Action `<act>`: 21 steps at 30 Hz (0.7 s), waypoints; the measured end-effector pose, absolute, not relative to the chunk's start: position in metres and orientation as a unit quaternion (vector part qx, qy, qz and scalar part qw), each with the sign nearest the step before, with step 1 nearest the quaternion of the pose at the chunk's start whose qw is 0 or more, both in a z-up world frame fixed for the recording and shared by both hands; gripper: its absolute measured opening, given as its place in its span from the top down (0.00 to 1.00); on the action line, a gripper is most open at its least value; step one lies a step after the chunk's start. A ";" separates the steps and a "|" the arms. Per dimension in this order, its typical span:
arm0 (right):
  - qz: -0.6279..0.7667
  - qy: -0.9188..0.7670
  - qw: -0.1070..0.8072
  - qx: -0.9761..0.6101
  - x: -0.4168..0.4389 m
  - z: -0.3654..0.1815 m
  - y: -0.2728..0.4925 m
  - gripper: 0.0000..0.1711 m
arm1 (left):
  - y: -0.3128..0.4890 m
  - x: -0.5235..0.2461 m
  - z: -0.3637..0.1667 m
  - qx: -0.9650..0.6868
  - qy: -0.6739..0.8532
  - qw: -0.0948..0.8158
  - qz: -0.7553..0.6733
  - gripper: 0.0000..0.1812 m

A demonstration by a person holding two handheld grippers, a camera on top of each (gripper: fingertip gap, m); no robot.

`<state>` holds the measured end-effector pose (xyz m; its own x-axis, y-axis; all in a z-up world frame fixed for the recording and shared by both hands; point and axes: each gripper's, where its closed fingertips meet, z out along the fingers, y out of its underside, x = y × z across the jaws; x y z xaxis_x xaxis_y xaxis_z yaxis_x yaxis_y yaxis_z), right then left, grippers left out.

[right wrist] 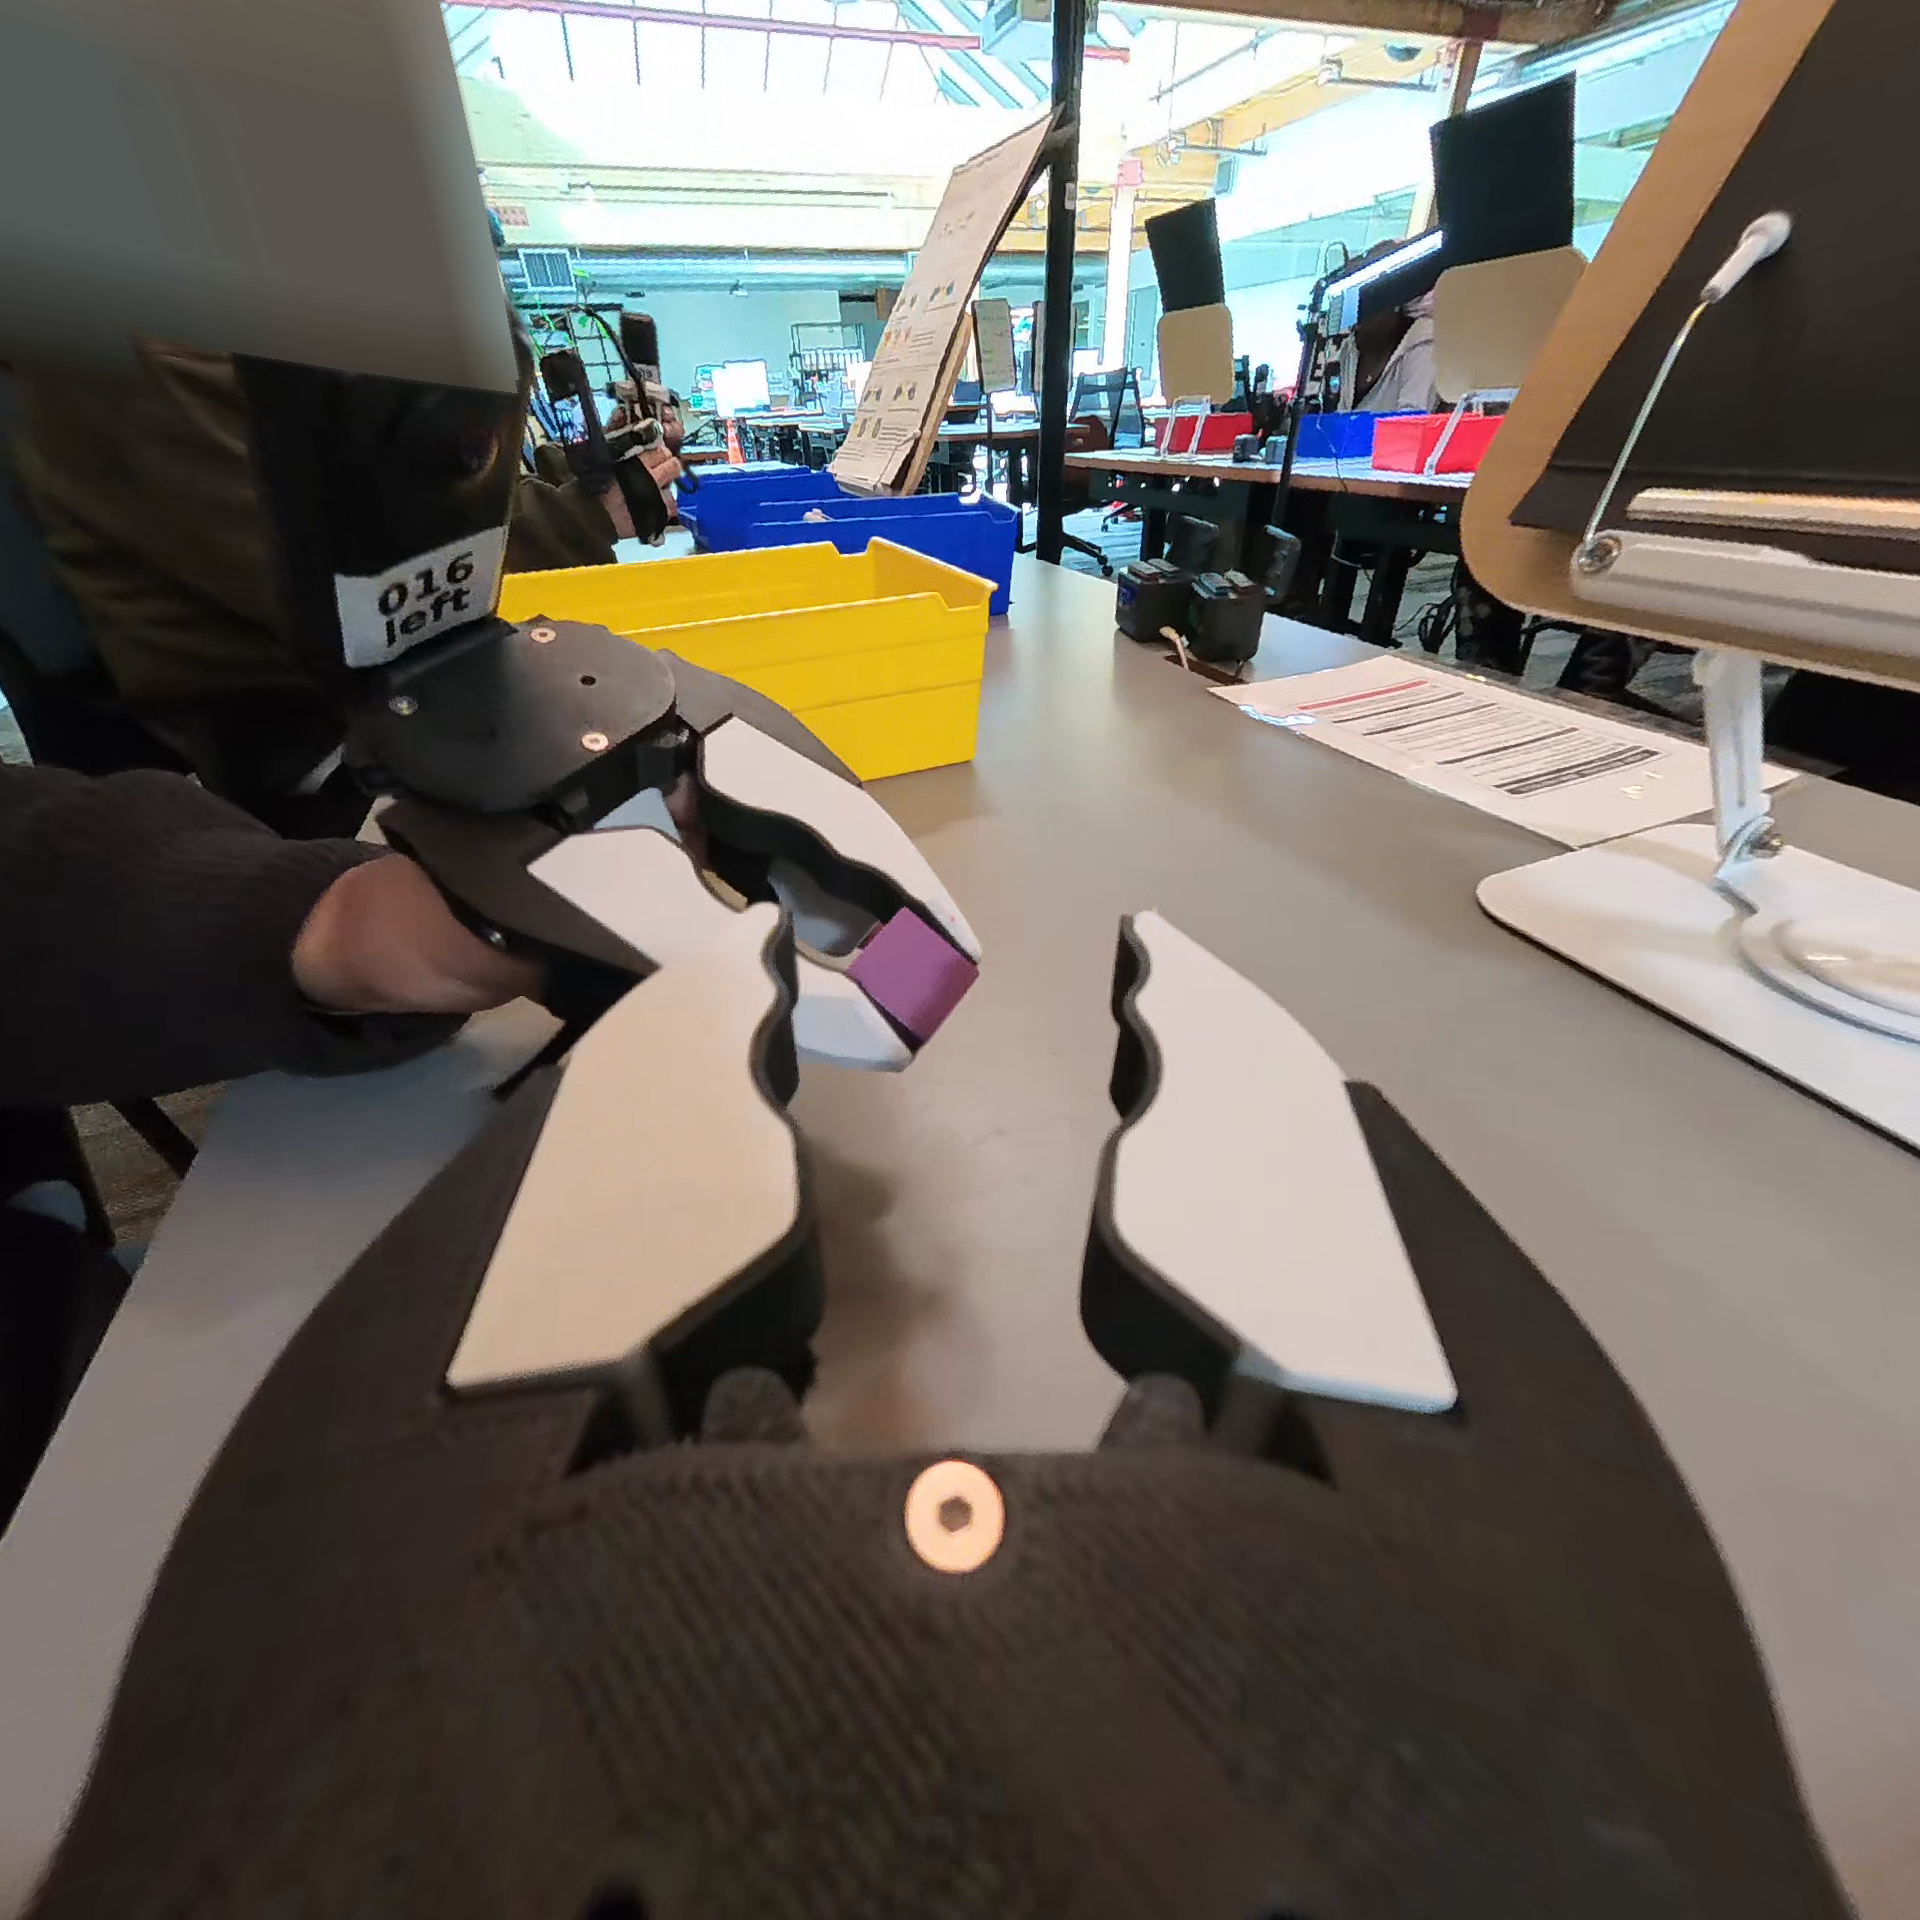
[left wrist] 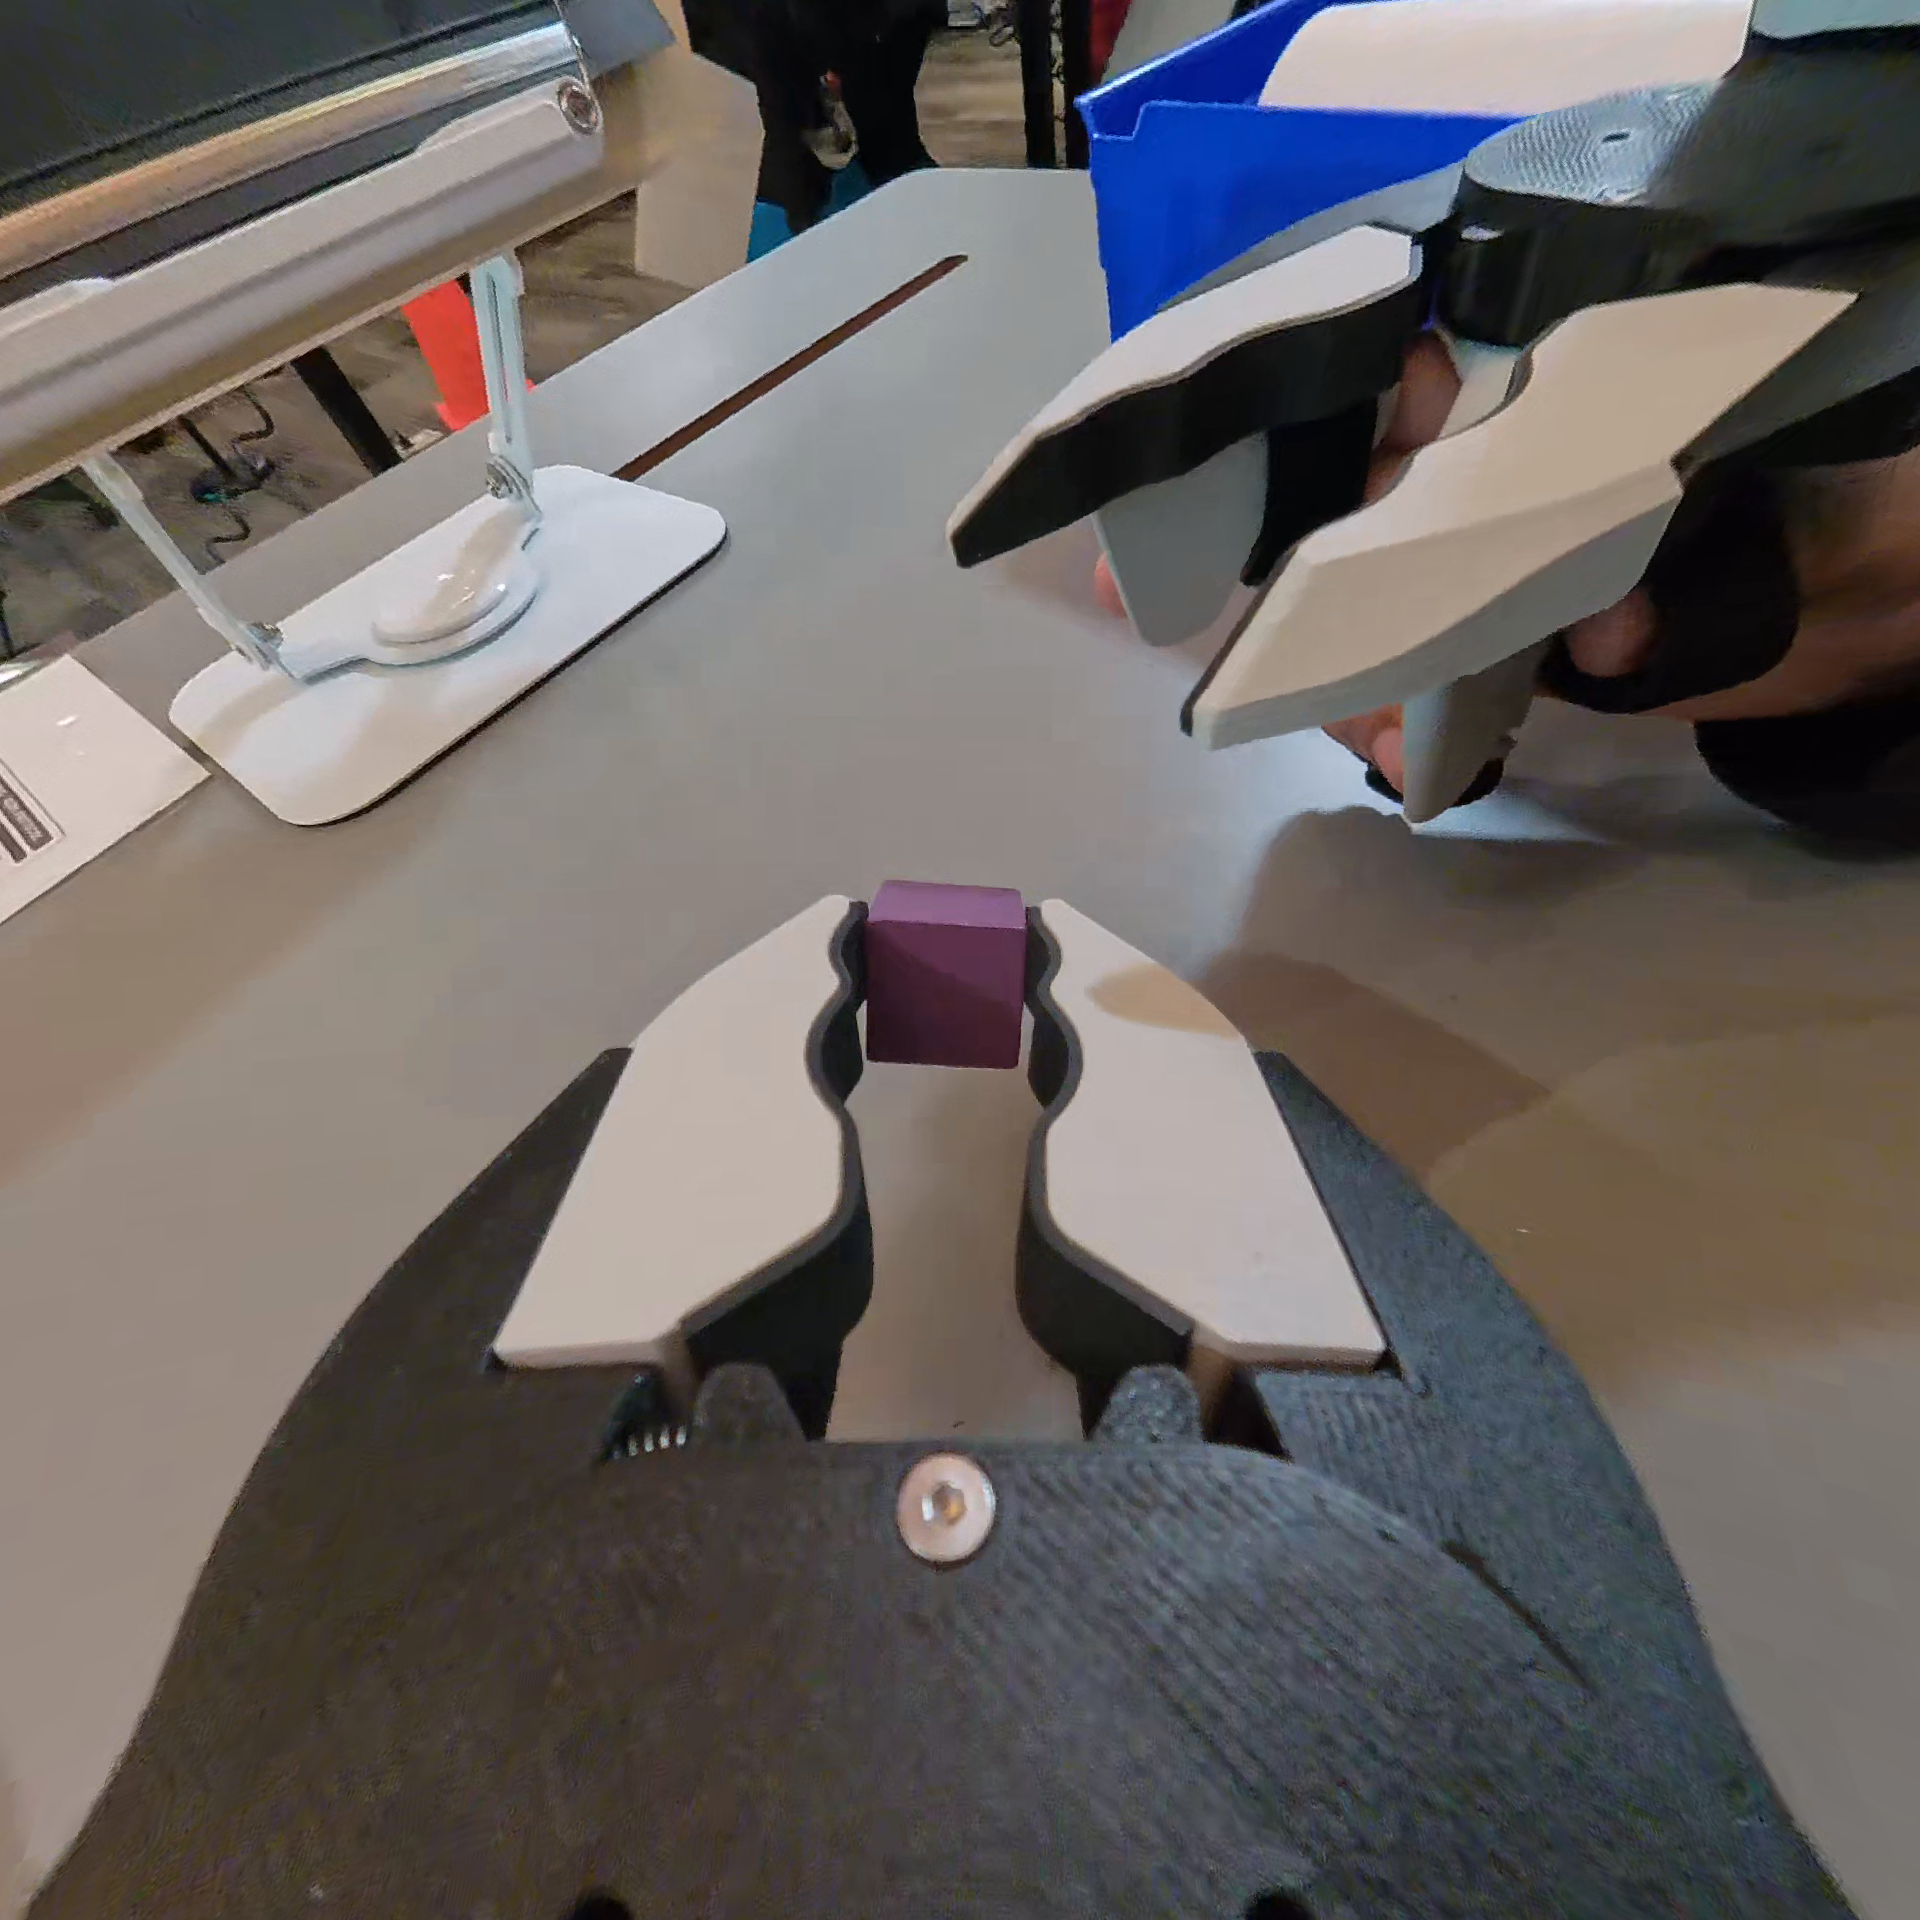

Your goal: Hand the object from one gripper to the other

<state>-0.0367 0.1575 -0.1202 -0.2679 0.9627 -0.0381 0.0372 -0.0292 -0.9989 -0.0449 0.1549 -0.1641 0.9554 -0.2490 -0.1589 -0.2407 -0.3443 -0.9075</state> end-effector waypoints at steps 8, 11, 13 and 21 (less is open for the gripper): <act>0.558 -0.568 0.416 -0.439 -0.033 -0.118 0.157 0.68 | 0.156 -0.049 -0.166 -0.821 0.146 0.552 0.002 0.84; 0.545 -0.582 0.417 -0.437 -0.032 -0.122 0.154 0.68 | 0.156 -0.050 -0.166 -0.821 0.145 0.552 0.002 0.84; 0.538 -0.589 0.418 -0.434 -0.033 -0.123 0.151 0.69 | 0.156 -0.051 -0.167 -0.822 0.143 0.551 0.001 0.84; 0.532 -0.595 0.419 -0.433 -0.032 -0.125 0.149 0.70 | 0.156 -0.053 -0.167 -0.823 0.135 0.552 -0.008 0.84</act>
